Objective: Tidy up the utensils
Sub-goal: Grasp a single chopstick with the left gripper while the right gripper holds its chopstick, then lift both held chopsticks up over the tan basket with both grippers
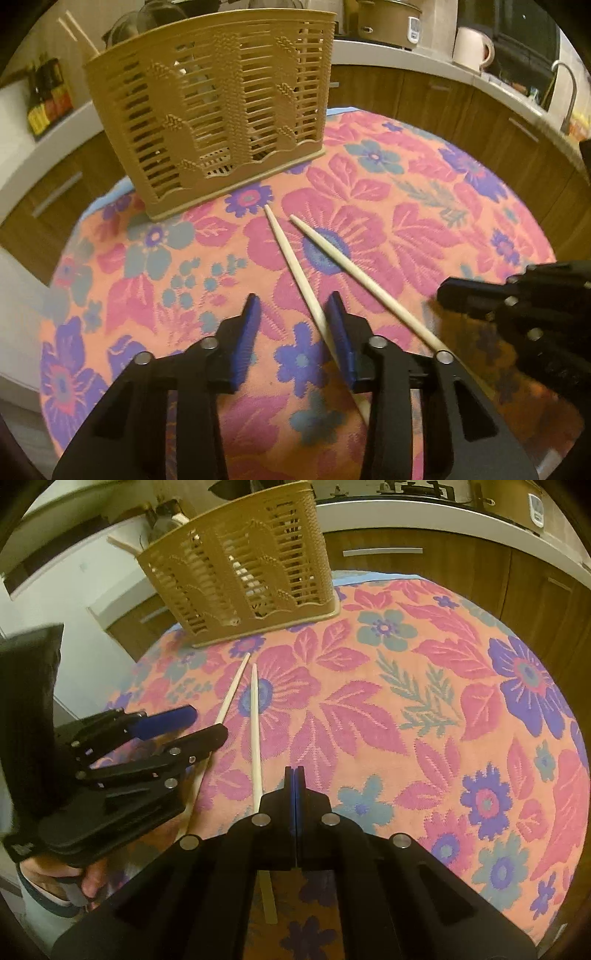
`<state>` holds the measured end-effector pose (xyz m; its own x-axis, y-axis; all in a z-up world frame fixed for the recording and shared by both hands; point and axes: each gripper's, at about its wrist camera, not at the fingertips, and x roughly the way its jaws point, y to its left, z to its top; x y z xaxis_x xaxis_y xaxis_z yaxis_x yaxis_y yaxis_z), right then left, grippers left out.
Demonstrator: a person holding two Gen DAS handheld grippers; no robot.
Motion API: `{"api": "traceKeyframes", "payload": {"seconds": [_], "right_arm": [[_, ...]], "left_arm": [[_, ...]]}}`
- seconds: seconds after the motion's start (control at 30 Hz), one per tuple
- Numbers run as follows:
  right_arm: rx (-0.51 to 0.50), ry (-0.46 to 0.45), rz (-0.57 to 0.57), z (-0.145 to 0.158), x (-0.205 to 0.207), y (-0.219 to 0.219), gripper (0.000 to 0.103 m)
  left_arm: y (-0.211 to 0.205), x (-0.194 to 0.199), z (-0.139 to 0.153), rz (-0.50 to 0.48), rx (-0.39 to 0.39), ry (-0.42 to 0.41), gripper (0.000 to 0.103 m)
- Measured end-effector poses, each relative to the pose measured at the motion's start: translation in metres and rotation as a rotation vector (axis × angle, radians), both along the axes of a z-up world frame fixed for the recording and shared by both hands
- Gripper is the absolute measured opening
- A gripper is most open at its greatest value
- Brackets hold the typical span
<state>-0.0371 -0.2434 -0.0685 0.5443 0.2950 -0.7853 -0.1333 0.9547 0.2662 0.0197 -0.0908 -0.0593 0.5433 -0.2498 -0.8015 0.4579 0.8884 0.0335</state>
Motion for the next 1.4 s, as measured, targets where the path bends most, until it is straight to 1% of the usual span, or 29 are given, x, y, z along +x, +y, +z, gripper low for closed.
{"api": "traceKeyframes", "payload": {"seconds": [0.1,0.13,0.17,0.23,0.37,0.5,0.57,0.6,0.63,0.67,0.73,0.77,0.8,0.83,0.87,0.9,0.93,1.0,1.1,1.17,1.23,1.3,1.4], "right_arm": [[0.047,-0.003,0.015,0.003,-0.001,-0.002,0.0],[0.055,-0.004,0.02,0.005,-0.002,-0.001,0.0],[0.056,-0.003,0.024,0.006,-0.001,-0.002,0.0],[0.052,0.004,0.031,0.008,0.002,-0.001,0.0],[0.036,0.022,0.054,0.01,0.008,0.006,0.0],[0.049,0.047,0.091,0.007,0.013,0.012,0.001],[0.058,0.048,0.075,0.006,0.015,0.01,0.004],[0.062,0.049,0.06,0.006,0.017,0.008,0.006],[0.076,0.057,0.049,0.005,0.019,0.005,0.007],[0.084,0.067,0.045,0.004,0.021,0.003,0.007],[0.073,0.075,0.037,0.004,0.024,0.002,0.007],[0.063,0.073,0.037,0.005,0.023,0.002,0.008],[0.05,0.07,0.032,0.005,0.023,0.003,0.012],[0.036,0.065,0.02,0.005,0.023,0.003,0.019],[0.025,0.051,0.001,0.007,0.023,0.002,0.022],[0.022,0.041,-0.005,0.007,0.023,0.002,0.028],[0.011,0.029,-0.013,0.009,0.023,0.002,0.03],[-0.004,0.028,-0.003,0.011,0.024,0.003,0.03],[-0.047,0.057,0.046,0.01,0.028,0.015,0.03],[-0.072,0.081,0.103,0.009,0.033,0.028,0.03],[-0.109,0.09,0.134,0.009,0.039,0.039,0.03],[-0.143,0.09,0.155,0.009,0.045,0.047,0.03],[-0.199,0.12,0.159,0.005,0.057,0.055,0.028]], "left_arm": [[0.004,0.002,0.002,0.013,0.004,-0.001,0.014],[0.006,0.003,0.002,0.027,0.01,-0.005,0.005],[0.008,0.003,0.002,0.028,0.0,-0.001,0.004],[0.017,0.004,0.004,0.038,-0.048,0.025,0.004],[0.038,-0.003,0.011,0.076,-0.092,0.037,0.004],[0.066,-0.007,0.012,0.093,-0.17,0.088,0.004],[0.074,-0.007,0.01,0.088,-0.2,0.114,0.004],[0.079,-0.007,0.008,0.074,-0.232,0.136,0.004],[0.083,-0.008,0.006,0.064,-0.261,0.147,0.004],[0.086,-0.008,0.005,0.065,-0.272,0.152,0.004],[0.087,-0.009,0.005,0.065,-0.267,0.148,0.005],[0.086,-0.009,0.006,0.066,-0.253,0.141,0.005],[0.084,-0.01,0.006,0.067,-0.235,0.134,0.005],[0.083,-0.01,0.007,0.069,-0.208,0.123,0.005],[0.081,-0.011,0.007,0.071,-0.181,0.113,0.005],[0.08,-0.012,0.008,0.076,-0.156,0.102,0.005],[0.08,-0.012,0.008,0.083,-0.144,0.099,0.005],[0.079,-0.011,0.008,0.092,-0.129,0.106,0.005],[0.079,-0.009,0.008,0.084,-0.108,0.11,0.006],[0.076,-0.007,0.009,0.072,-0.098,0.111,0.017],[0.074,-0.004,0.012,0.066,-0.074,0.098,0.024],[0.07,0.0,0.012,0.057,-0.05,0.099,0.025],[0.064,0.004,0.01,0.032,-0.018,0.112,0.026]]}}
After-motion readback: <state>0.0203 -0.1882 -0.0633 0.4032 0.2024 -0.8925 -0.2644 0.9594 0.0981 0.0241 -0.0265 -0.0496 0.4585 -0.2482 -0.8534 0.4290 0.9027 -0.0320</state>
